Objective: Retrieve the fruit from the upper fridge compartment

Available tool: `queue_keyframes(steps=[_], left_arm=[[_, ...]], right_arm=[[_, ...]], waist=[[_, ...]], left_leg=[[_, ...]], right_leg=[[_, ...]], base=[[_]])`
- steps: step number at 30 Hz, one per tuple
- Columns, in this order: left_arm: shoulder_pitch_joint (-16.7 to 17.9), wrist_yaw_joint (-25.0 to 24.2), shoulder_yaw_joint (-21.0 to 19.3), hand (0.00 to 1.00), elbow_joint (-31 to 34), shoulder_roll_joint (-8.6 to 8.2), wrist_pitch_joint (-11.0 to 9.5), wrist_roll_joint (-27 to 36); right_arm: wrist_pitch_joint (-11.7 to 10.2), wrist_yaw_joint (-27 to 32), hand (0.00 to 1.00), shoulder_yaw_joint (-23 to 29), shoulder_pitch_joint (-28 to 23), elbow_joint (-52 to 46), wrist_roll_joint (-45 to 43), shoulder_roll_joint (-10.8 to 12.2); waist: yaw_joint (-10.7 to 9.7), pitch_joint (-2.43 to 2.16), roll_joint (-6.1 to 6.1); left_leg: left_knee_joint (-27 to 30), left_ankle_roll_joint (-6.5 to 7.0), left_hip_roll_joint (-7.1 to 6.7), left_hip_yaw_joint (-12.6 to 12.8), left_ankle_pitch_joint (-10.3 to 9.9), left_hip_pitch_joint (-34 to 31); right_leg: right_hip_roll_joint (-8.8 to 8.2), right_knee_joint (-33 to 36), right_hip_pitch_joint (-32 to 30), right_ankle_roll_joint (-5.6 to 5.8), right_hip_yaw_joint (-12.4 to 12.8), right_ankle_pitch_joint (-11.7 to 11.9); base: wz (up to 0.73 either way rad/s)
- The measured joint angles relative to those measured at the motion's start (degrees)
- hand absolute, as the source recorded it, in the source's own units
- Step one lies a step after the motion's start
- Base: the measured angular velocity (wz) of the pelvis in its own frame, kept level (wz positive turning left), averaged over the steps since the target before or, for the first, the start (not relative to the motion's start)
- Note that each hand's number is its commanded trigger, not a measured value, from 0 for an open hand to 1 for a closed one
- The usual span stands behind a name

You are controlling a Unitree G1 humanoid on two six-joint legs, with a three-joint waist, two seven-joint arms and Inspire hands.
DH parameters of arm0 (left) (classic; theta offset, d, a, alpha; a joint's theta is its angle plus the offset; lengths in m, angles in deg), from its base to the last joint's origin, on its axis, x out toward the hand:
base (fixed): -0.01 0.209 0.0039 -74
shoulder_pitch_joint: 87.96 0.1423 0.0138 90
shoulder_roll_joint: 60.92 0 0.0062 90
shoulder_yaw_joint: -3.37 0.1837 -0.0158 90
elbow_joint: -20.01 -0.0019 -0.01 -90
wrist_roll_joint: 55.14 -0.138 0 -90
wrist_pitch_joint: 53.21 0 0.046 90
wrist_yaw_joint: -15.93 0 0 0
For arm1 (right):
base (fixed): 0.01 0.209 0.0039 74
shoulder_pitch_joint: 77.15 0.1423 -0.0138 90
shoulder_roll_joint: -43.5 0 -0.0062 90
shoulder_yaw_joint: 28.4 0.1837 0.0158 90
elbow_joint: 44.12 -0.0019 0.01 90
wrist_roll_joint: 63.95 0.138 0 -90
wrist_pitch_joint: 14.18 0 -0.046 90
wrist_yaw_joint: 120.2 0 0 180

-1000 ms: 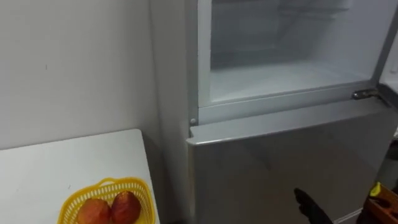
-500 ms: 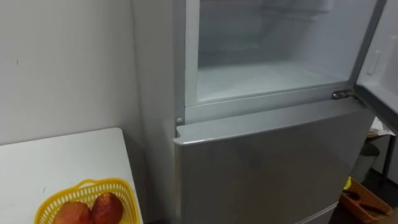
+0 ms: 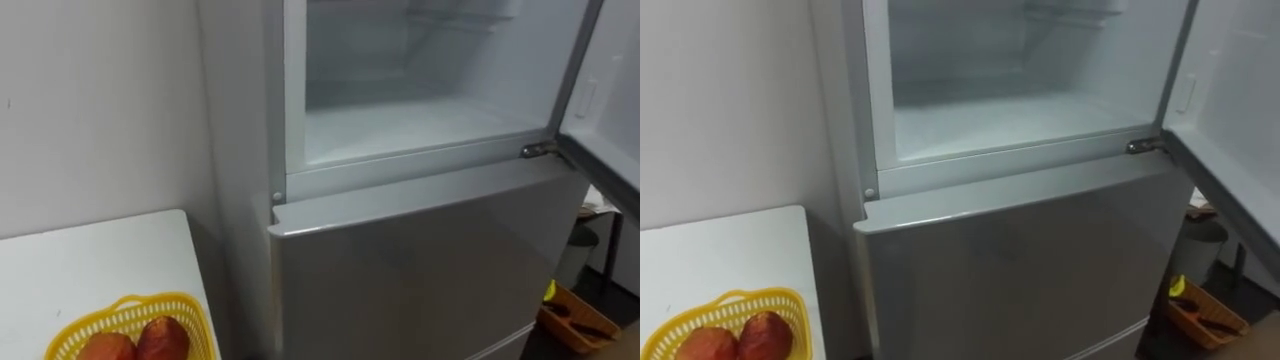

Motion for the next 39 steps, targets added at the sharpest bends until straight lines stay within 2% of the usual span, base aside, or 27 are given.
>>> queue_keyframes(steps=[2, 4, 7, 10, 13, 14, 15, 18, 20, 25, 30, 31, 34, 39], left_arm=[[0.8, 0.0, -2.0, 0.00, 0.4, 0.00, 0.0, 0.1], [1.7, 0.0, -4.6, 0.00, 1.1, 0.05, 0.0, 0.0], [2.7, 0.0, -7.6, 0.00, 1.7, 0.45, 0.0, 0.0], [2.5, 0.0, -9.2, 0.00, 2.3, 0.77, 0.0, 0.0], [2.2, 0.0, -9.4, 0.00, 2.6, 0.76, 0.0, -0.3], [2.1, 0.0, -9.5, 0.00, 2.6, 0.76, 0.0, -0.3], [1.8, 0.0, -9.7, 0.00, 2.6, 0.75, 0.1, -0.2], [1.9, 0.4, -10.2, 0.00, 2.7, 0.80, 0.3, -0.3], [1.9, 0.6, -10.2, 0.00, 3.3, 0.65, 0.5, -0.2], [1.9, 0.6, -10.3, 0.00, 4.4, 0.45, 0.8, -0.3], [2.4, 0.6, -10.4, 0.00, 4.4, 0.15, 1.0, -0.3], [2.6, 0.6, -10.4, 0.00, 4.4, -0.05, 1.0, -0.3], [3.1, 0.6, -10.5, 0.00, 4.3, -0.17, 1.1, -0.3], [3.1, 0.4, -11.4, 0.00, 4.2, -0.45, 0.9, -0.6]], right_arm=[[0.0, 2.7, 0.00, 5.0, 2.1, -0.1, 5.6, -0.4], [-0.1, 6.9, 0.00, 11.2, 5.1, -0.9, 10.7, -2.1], [-1.5, 10.3, 0.00, 15.8, 6.9, -2.3, 12.5, -3.9], [-1.9, 13.2, 0.00, 19.5, 8.7, -2.5, 15.1, -4.0], [-2.0, 15.7, 0.00, 22.3, 9.6, -3.0, 16.2, -4.1], [-2.0, 16.2, 0.00, 22.6, 9.6, -3.3, 16.2, -4.1], [-2.0, 16.9, 0.00, 23.2, 9.9, -3.9, 16.3, -4.1], [-2.0, 17.9, 0.00, 24.6, 12.0, -4.1, 16.5, -4.6], [-2.0, 18.5, 0.00, 24.6, 12.2, -5.8, 16.5, -5.9], [-2.0, 18.5, 0.00, 24.6, 12.2, -14.8, 16.9, -8.0], [-2.0, 18.4, 0.00, 25.0, 12.2, -16.5, 16.9, -8.0], [-2.0, 18.4, 0.00, 25.1, 12.2, -16.6, 16.6, -8.0], [-2.0, 18.5, 0.00, 25.1, 12.2, -17.7, 16.3, -8.0], [-2.0, 17.1, 0.00, 25.1, 12.5, -19.1, 14.3, -8.0]], waist=[[-0.3, -0.02, -0.20], [-1.2, -0.01, -0.64], [-1.5, 0.36, -1.49], [-1.6, 0.33, -2.80], [-1.5, 0.23, -3.24], [-1.5, 0.12, -3.33], [-1.4, -0.22, -3.39], [-1.6, -0.09, -3.14], [-1.9, 0.04, -3.12], [-1.9, 0.21, -2.62], [-1.8, 0.16, -2.43], [-1.8, 0.05, -2.26], [-1.6, 0.12, -1.58], [-1.1, 0.12, -1.68]], left_leg=[[0.1, 0.00, -0.12, -0.5, 0.0, 0.0], [0.1, -0.01, -0.23, -1.0, 0.0, 0.1], [0.0, -0.14, -0.11, -1.4, 0.1, 0.0], [-0.7, -0.39, -0.05, -1.4, 0.3, -0.1], [-1.0, -0.43, -0.07, -1.3, 0.3, -0.6], [-1.0, -0.43, -0.06, -1.3, 0.3, -0.7], [-0.9, -0.43, -0.05, -1.2, 0.3, -0.9], [-0.6, -0.46, -0.01, -1.0, 0.3, -0.9], [-0.6, -0.45, 0.00, -1.0, 0.3, -0.9], [-1.4, -0.51, 0.02, -1.0, 0.3, -0.9], [-1.3, -0.63, 0.01, -1.0, 0.4, -0.9], [-1.3, -0.63, -0.01, -0.9, 0.4, -0.9], [-1.3, -0.62, -0.01, -0.9, 0.5, -0.9], [-1.3, -0.73, 0.00, -1.0, 0.5, -0.9]], right_leg=[[-0.07, 0.0, 0.0, 0.08, -0.2, -0.3], [-0.02, 0.0, 0.4, 0.13, -0.2, -0.5], [0.06, -0.7, 0.9, -0.04, -0.7, -0.4], [0.21, -1.0, 0.1, -0.15, -0.6, -0.3], [0.27, -0.9, -0.5, -0.21, -0.6, -0.3], [0.30, -0.9, -0.6, -0.24, -0.5, -0.3], [0.35, -0.8, -0.6, -0.28, -0.4, -0.2], [0.46, -0.2, -0.7, -0.29, 0.0, -0.2], [0.42, 0.1, -0.9, -0.25, 0.1, -0.2], [0.44, 0.3, -1.3, -0.28, 0.1, -0.2], [0.41, 0.0, -1.4, -0.40, 0.1, -0.2], [0.40, 0.0, -1.6, -0.42, 0.1, -0.2], [0.38, 0.0, -1.2, -0.44, 0.0, -0.2], [0.39, 0.0, -1.2, -0.63, -0.1, -0.5]], base=[[0.14], [0.12], [0.08], [0.00], [-0.03], [-0.05], [-0.08], [-0.06], [0.00], [0.00], [0.00], [0.00], [0.00], [0.00]])
